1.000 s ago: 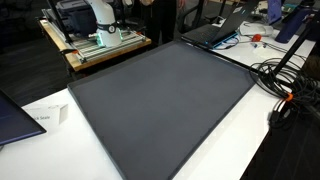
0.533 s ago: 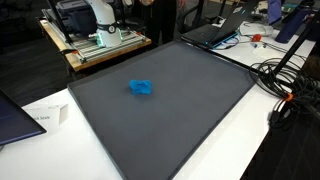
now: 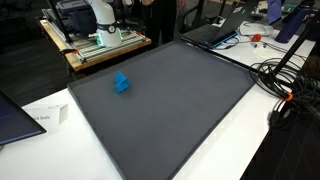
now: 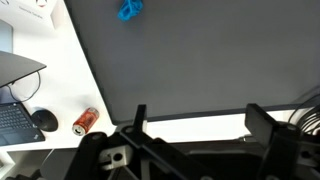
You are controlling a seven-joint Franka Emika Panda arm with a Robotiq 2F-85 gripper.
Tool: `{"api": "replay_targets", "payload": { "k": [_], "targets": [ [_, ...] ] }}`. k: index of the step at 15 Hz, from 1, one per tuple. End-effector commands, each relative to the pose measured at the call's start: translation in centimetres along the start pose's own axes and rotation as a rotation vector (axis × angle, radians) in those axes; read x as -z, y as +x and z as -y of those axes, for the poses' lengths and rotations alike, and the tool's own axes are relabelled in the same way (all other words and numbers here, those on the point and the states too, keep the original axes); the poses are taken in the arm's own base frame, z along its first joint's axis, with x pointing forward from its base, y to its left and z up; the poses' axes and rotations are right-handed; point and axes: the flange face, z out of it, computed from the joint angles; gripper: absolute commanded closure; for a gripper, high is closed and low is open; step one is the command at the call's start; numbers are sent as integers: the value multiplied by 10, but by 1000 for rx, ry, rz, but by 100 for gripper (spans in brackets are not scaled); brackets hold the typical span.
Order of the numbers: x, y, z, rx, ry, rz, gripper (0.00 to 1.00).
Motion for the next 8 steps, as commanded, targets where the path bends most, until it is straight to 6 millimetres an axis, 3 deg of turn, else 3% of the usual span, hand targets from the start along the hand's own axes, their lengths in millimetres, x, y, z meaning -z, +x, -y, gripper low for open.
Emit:
{"api": "replay_targets", "payload": {
  "k": [1, 8],
  "targets": [
    [-22, 16, -1, -37, -53, 70, 0],
    [-85, 36, 4, -91, -150, 194, 0]
  ]
}}
